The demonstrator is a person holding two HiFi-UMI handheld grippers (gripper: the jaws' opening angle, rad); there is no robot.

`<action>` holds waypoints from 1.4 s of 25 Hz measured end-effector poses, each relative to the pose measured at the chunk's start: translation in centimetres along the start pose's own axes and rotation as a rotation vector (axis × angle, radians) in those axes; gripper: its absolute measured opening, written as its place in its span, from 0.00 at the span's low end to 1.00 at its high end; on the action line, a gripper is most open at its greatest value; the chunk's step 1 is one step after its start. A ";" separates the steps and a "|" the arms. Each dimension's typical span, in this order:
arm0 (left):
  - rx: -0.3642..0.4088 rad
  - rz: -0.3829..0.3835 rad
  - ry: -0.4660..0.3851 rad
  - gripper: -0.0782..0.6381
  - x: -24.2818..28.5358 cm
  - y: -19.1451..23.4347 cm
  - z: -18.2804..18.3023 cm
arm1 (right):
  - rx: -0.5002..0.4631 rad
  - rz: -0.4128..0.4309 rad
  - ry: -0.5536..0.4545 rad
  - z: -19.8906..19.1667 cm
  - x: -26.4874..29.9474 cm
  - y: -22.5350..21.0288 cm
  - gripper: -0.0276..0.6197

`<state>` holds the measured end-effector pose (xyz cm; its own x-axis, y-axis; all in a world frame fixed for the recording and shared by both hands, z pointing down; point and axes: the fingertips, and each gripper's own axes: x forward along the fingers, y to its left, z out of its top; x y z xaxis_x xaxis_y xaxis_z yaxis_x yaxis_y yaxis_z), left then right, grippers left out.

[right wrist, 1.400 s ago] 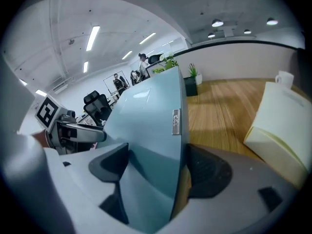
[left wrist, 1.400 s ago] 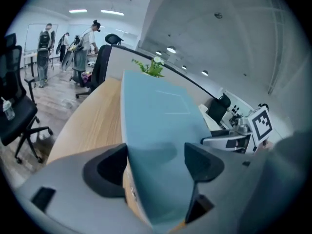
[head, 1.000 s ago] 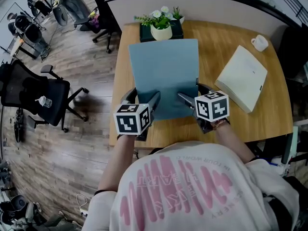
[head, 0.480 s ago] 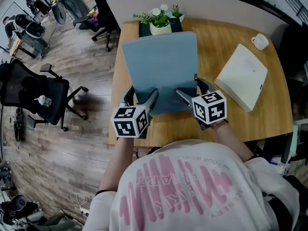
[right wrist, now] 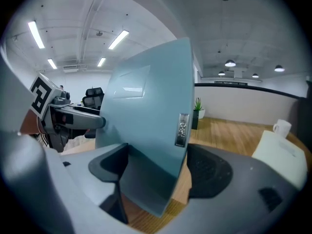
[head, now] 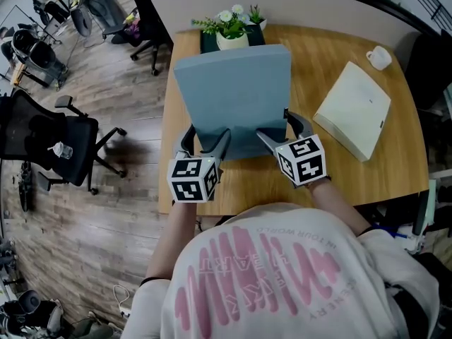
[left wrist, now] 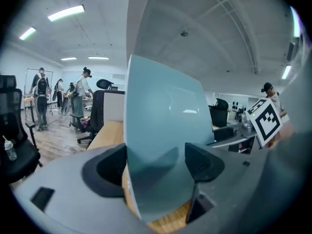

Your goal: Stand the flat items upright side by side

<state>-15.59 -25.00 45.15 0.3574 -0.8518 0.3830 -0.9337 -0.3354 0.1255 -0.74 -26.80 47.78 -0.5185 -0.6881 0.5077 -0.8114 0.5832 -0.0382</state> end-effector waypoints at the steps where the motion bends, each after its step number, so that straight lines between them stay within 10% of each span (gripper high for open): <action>1: 0.011 0.003 -0.005 0.63 0.0 0.0 0.0 | -0.008 -0.006 -0.003 0.0 0.0 0.0 0.62; 18: 0.154 -0.033 -0.012 0.63 0.1 -0.5 -0.1 | -0.123 -0.098 -0.016 -0.2 -0.2 -0.6 0.62; 35: 0.099 -0.067 -0.029 0.63 -1.2 -1.1 -0.8 | -0.111 -0.152 0.004 -1.8 -1.9 0.7 0.59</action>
<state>-15.01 -23.32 45.29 0.4209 -0.8370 0.3498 -0.9014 -0.4290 0.0581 0.17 -24.32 48.40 -0.3914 -0.7701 0.5037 -0.8451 0.5174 0.1344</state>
